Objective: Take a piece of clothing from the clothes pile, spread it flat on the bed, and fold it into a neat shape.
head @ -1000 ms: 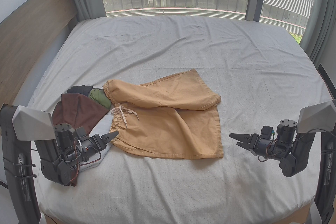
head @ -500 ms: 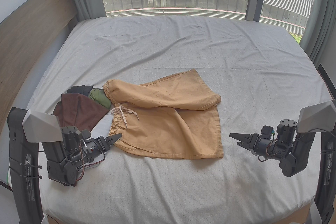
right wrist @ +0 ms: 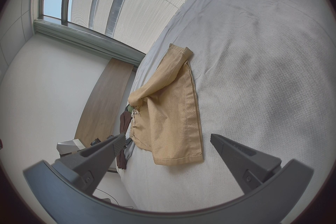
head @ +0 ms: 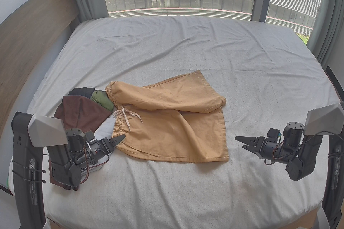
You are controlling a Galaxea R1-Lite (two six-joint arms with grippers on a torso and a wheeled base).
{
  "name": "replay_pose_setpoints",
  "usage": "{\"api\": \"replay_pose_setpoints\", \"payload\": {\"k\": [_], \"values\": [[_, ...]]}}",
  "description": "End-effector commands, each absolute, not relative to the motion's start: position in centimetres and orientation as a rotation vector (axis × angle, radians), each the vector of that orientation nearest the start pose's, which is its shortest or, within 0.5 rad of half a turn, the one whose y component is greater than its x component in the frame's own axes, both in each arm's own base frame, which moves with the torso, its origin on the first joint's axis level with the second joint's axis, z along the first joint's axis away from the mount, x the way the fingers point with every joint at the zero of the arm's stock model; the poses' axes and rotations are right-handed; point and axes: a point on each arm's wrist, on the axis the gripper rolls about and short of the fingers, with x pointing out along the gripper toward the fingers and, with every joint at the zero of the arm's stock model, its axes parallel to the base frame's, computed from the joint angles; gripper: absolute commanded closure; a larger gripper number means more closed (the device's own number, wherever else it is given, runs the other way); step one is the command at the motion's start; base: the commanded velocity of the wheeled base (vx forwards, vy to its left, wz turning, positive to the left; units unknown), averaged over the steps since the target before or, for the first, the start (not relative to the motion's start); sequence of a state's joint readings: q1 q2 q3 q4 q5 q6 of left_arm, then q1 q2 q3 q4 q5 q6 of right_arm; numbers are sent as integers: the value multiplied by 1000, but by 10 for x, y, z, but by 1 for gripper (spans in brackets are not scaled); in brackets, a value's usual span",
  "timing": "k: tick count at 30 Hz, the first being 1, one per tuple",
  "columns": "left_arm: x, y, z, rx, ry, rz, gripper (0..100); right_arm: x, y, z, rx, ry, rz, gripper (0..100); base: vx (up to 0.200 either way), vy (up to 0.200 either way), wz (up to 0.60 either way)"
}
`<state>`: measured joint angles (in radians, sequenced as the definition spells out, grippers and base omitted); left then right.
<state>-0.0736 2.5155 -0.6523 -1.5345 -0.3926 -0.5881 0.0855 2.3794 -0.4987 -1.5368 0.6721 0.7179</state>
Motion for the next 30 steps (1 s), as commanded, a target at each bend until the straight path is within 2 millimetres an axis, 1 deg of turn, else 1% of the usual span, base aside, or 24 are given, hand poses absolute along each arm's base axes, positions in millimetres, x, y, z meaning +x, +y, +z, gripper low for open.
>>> {"api": "replay_pose_setpoints", "payload": {"k": [1,5,9,11,17,18,22,29,30], "values": [[361,-35,-48,-625,452,-354,100,325,42,-16,777,596,600,0,0,0,0],[365,-35,-50,-621,440,-348,100,325,43,-18,775,603,600,0,0,0,0],[366,-35,-49,-620,431,-346,100,326,45,-32,736,622,606,0,0,0,0],[366,-34,-48,-621,427,-344,100,326,49,-39,727,637,613,0,0,0,0],[365,-32,-48,-619,429,-341,100,327,59,-48,707,659,639,0,0,0,0],[366,-33,-47,-617,426,-344,100,327,62,-53,704,670,636,0,0,0,0],[366,-33,-46,-616,421,-344,100,331,68,-63,693,675,619,0,0,0,0],[367,-31,-43,-614,407,-344,100,334,79,-65,674,668,612,0,0,0,0],[368,-29,-40,-614,398,-341,100,336,84,-70,662,661,590,0,0,0,0]]}}
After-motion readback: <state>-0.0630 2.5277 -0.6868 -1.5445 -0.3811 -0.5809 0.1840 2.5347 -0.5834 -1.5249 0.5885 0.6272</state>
